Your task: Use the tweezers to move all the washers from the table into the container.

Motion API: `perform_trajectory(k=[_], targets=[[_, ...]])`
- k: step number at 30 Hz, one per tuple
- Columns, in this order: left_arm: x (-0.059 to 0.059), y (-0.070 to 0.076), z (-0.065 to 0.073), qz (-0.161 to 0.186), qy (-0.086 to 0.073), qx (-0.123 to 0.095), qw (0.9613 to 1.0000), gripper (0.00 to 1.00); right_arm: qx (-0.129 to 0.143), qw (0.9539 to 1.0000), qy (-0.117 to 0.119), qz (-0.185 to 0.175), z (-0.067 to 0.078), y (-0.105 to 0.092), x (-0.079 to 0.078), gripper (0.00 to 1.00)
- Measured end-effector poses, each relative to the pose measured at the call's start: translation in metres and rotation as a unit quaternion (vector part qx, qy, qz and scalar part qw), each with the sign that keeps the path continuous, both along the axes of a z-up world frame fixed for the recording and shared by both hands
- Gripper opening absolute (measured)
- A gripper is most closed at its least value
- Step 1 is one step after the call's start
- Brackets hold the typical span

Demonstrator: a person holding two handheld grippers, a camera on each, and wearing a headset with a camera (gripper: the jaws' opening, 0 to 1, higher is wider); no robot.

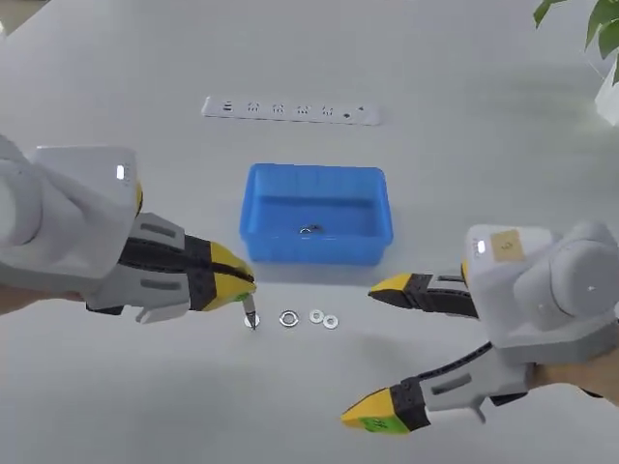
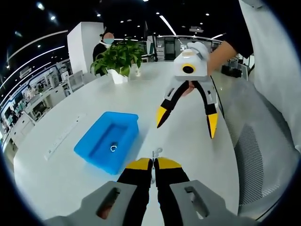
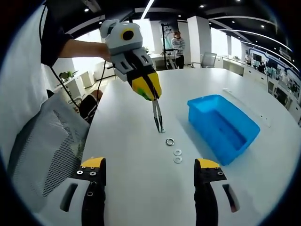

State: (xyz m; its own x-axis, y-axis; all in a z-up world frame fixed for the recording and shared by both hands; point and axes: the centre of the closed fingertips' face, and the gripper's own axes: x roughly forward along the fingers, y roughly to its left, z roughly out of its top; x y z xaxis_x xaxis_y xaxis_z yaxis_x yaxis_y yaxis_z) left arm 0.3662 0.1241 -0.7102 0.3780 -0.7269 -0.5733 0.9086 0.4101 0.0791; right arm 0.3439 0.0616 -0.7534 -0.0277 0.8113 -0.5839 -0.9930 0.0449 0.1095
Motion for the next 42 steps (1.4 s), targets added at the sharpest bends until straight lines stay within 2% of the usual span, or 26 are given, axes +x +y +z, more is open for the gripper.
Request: perform_trajectory(k=[6, 12, 15, 17, 22, 24, 28, 32, 35, 37, 40, 42], targets=[[-0.001, 0.002, -0.001, -0.002, 0.007, -0.001, 1.0, 0.06, 0.016, 0.9996, -0.003, 0.021, 0.002, 0.029, 0.006, 0.72], [-0.001, 0.001, -0.002, -0.002, 0.011, -0.002, 0.9999, 0.07, 0.018, 0.9988, -0.009, 0.044, -0.004, 0.051, 0.008, 0.64], [-0.001, -0.001, -0.002, -0.003, 0.014, -0.005, 0.9999, 0.07, 0.015, 0.9985, 0.001, 0.053, -0.008, 0.06, 0.007, 0.61], [-0.002, -0.002, -0.003, -0.005, 0.013, -0.004, 0.9999, 0.07, 0.013, 0.9979, -0.007, 0.063, -0.01, 0.066, 0.007, 0.59], [-0.001, -0.002, -0.004, -0.004, 0.015, -0.005, 0.9999, 0.07, 0.014, 0.9968, -0.009, 0.078, -0.013, 0.081, 0.008, 0.49], [0.0, -0.002, -0.005, -0.004, 0.016, -0.004, 0.9999, 0.07, 0.011, 0.9965, -0.02, 0.081, -0.015, 0.087, 0.011, 0.43], [-0.001, -0.001, -0.006, -0.003, 0.019, -0.004, 0.9998, 0.07, 0.008, 0.9957, -0.024, 0.089, -0.017, 0.094, 0.014, 0.38], [-0.003, 0.0, -0.008, -0.004, 0.021, -0.001, 0.9998, 0.08, -0.003, 0.9947, -0.04, 0.094, -0.02, 0.096, 0.018, 0.27], [-0.004, 0.001, -0.008, -0.003, 0.022, -0.001, 0.9998, 0.08, -0.002, 0.9944, -0.035, 0.099, -0.02, 0.097, 0.017, 0.25], [-0.004, 0.001, -0.008, -0.003, 0.024, -0.003, 0.9997, 0.08, -0.006, 0.9931, -0.045, 0.108, -0.021, 0.096, 0.017, 0.23], [-0.004, 0.001, -0.008, -0.002, 0.023, -0.003, 0.9997, 0.08, -0.007, 0.9925, -0.045, 0.113, -0.021, 0.096, 0.015, 0.21], [-0.004, 0.0, -0.008, -0.002, 0.024, -0.004, 0.9997, 0.08, -0.012, 0.9915, -0.053, 0.118, -0.023, 0.096, 0.015, 0.19]])
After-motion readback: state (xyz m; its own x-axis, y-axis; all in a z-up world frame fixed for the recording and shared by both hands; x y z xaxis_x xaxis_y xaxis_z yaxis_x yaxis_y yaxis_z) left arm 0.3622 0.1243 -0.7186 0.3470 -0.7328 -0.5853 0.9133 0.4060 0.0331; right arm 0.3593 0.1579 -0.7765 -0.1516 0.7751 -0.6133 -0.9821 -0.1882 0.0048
